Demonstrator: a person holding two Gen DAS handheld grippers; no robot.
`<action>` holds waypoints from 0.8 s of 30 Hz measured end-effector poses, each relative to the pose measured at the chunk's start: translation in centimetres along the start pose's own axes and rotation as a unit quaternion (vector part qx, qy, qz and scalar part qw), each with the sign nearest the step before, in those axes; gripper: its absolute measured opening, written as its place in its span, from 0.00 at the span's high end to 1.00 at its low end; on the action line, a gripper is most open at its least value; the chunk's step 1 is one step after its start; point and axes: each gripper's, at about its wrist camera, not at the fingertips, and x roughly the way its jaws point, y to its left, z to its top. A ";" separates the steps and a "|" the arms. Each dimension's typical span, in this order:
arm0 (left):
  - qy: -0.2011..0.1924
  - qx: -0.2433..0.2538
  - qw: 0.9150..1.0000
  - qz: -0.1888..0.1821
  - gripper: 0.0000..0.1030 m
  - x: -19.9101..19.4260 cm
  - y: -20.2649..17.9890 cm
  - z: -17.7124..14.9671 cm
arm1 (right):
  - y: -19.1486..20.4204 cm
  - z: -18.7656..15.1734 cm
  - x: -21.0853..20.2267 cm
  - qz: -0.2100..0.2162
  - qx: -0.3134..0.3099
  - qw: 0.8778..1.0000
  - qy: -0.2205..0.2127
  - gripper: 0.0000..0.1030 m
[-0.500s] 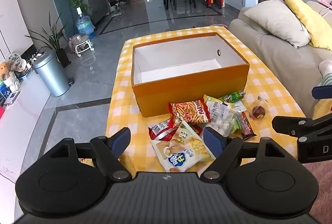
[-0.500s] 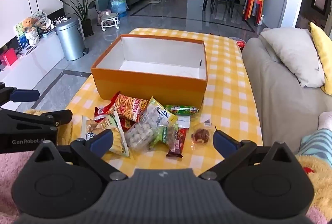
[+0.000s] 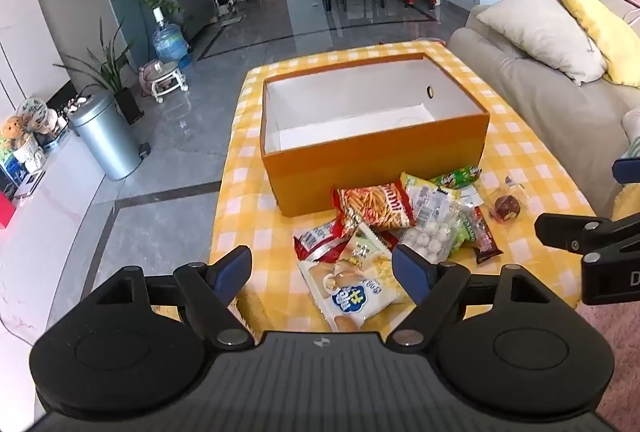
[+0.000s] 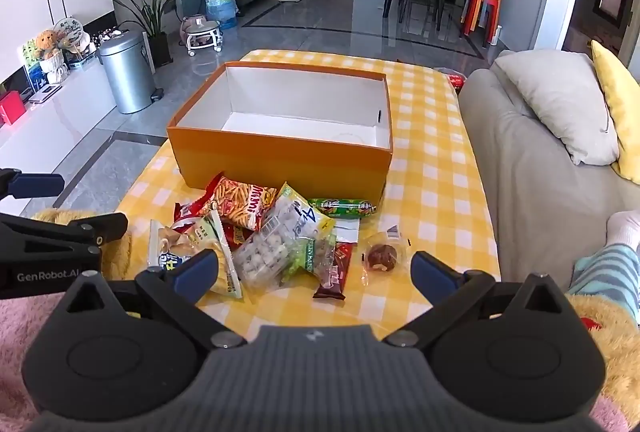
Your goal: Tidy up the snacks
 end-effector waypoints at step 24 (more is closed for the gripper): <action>0.015 -0.009 1.000 0.011 0.09 0.4 0.4 -0.3 | 0.3 0.4 0.4 0.000 -0.012 1.000 -0.001 0.04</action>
